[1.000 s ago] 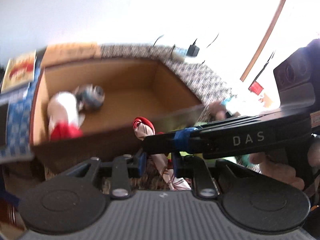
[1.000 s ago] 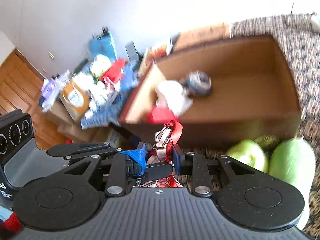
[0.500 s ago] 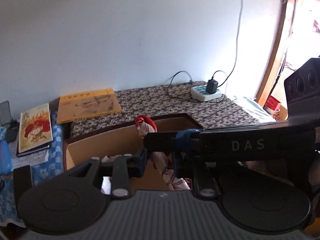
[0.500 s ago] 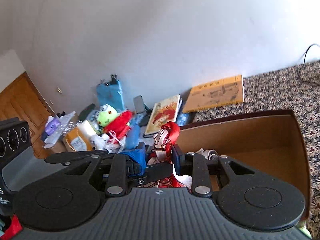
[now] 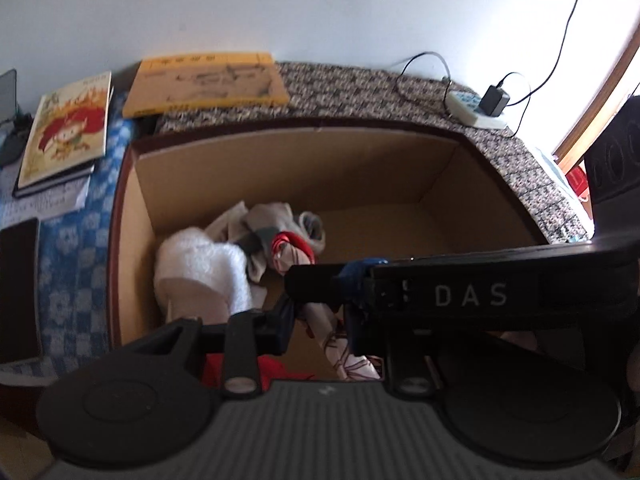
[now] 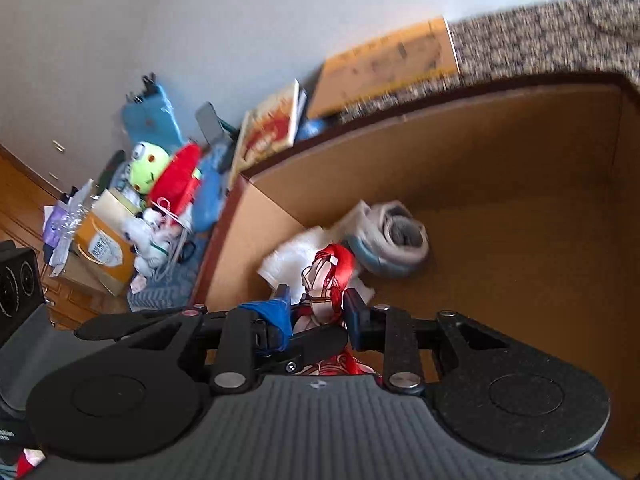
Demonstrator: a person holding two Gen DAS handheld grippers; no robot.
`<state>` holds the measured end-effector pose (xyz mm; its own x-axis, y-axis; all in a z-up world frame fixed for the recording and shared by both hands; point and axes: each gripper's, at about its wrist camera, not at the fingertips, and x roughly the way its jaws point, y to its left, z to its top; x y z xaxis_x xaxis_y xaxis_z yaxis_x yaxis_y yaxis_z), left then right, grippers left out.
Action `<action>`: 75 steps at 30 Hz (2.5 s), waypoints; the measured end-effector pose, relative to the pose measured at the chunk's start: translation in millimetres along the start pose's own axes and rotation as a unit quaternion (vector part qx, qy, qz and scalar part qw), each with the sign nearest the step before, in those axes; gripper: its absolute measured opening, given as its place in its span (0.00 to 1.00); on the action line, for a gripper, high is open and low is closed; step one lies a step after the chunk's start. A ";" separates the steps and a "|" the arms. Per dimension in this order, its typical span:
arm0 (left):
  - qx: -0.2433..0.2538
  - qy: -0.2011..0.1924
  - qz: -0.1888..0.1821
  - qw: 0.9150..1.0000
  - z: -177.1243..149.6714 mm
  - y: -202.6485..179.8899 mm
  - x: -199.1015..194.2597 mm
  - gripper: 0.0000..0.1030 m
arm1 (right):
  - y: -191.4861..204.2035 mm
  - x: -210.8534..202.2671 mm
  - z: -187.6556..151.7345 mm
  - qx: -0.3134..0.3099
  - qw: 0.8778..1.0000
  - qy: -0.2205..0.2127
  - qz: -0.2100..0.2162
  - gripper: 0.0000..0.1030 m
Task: Organize soft objects
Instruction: 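Lift the ribbon toy into the box and open the right gripper, then move the right gripper out to the red fluffy plush by the box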
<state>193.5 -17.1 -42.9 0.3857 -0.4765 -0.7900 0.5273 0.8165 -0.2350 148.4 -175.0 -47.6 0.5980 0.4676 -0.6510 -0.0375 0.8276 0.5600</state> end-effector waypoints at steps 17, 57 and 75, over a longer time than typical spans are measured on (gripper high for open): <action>-0.009 -0.005 0.046 0.999 -4.2 1.1 -18.4 0.47 | -7.4 4.9 -2.6 0.021 0.999 0.037 -0.014 0.12; -0.035 0.081 0.026 0.996 -169.5 -43.8 -83.2 0.56 | 16.2 -61.0 -139.9 -0.027 0.995 0.099 0.021 0.15; -0.044 0.117 0.045 0.991 -184.0 -54.9 -68.6 0.57 | 20.4 -49.2 -160.0 -0.019 0.987 0.155 0.022 0.15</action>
<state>-1.2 30.7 -80.0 0.2370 -0.3205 -0.9171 0.4269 0.8824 -0.1980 -9.9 -131.5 -86.1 0.3214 0.5711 -0.7553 -0.0920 0.8127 0.5754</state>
